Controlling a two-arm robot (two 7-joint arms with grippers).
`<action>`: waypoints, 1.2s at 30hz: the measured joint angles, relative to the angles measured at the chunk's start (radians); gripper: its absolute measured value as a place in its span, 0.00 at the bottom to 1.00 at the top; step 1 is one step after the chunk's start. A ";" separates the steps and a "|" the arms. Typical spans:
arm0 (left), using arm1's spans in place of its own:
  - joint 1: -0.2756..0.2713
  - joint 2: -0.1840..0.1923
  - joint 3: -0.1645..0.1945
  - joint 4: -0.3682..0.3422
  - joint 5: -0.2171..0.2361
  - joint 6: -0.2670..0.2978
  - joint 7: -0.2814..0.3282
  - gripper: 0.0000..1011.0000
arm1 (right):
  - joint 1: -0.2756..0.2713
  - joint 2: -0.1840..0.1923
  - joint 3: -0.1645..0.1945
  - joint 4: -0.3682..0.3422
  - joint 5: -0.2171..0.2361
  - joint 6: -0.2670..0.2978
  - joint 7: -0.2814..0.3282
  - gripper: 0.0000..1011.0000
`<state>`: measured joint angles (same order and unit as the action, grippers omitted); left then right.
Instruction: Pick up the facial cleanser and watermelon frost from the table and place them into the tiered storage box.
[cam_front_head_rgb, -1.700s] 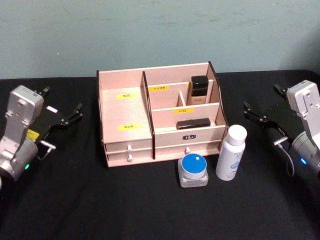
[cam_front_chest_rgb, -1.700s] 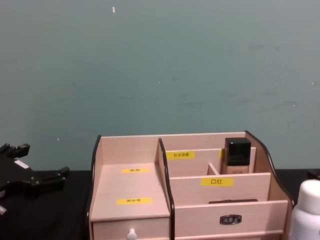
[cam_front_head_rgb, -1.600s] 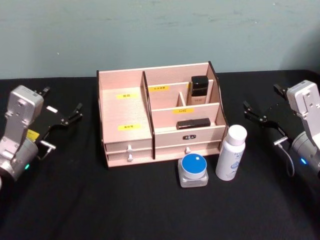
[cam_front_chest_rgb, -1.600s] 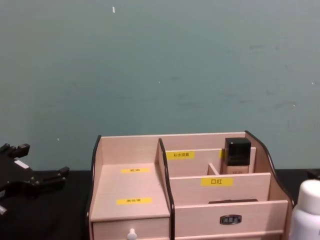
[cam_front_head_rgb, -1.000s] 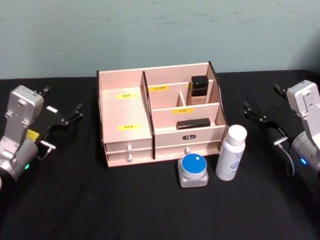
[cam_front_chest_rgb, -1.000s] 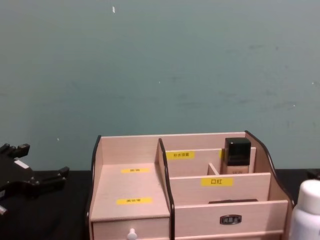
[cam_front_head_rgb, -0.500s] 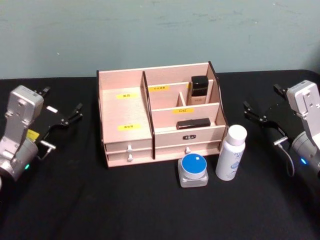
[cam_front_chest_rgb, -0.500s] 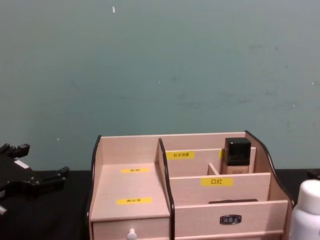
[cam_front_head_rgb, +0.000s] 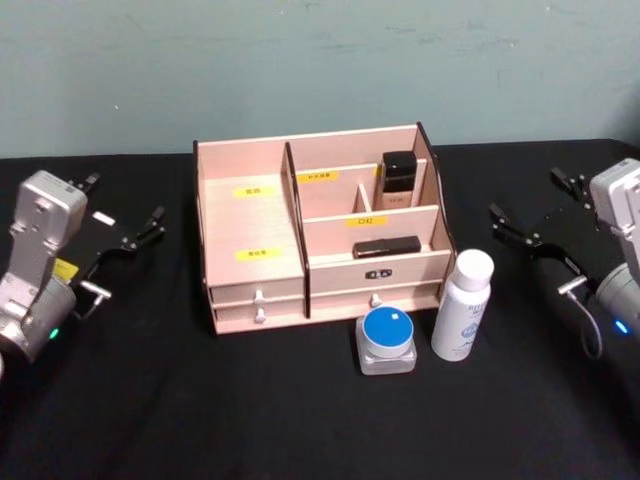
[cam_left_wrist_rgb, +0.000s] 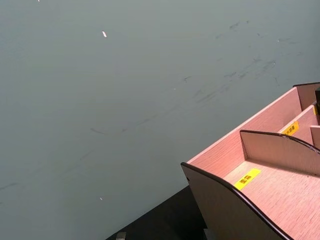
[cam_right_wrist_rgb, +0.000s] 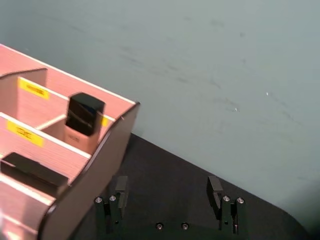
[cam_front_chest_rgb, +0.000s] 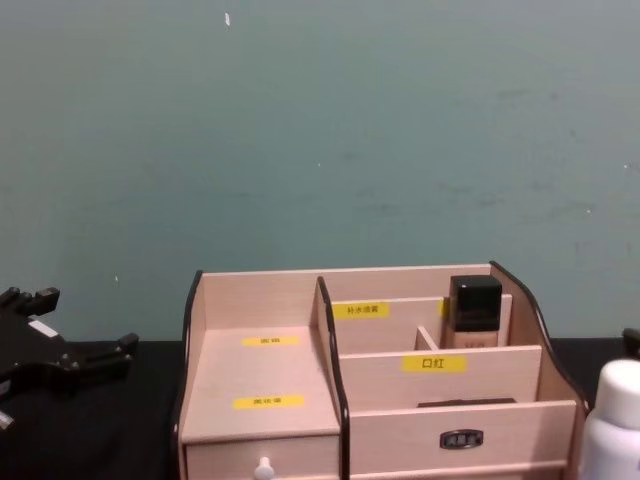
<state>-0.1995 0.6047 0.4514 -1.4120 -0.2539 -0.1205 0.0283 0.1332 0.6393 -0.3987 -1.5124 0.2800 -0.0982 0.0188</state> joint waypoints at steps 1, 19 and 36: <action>0.000 0.000 0.000 0.000 0.000 0.000 0.000 0.99 | -0.008 0.006 0.004 -0.014 0.000 0.003 0.002 0.99; 0.000 0.000 0.000 0.000 0.000 0.000 0.000 0.99 | -0.265 0.161 0.156 -0.380 0.026 0.033 0.024 0.99; 0.000 0.000 0.000 0.000 0.000 0.000 0.000 0.99 | -0.436 0.195 0.204 -0.482 0.155 0.111 0.134 0.99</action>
<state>-0.1995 0.6047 0.4514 -1.4120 -0.2539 -0.1205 0.0283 -0.3030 0.8338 -0.1946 -1.9945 0.4347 0.0126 0.1523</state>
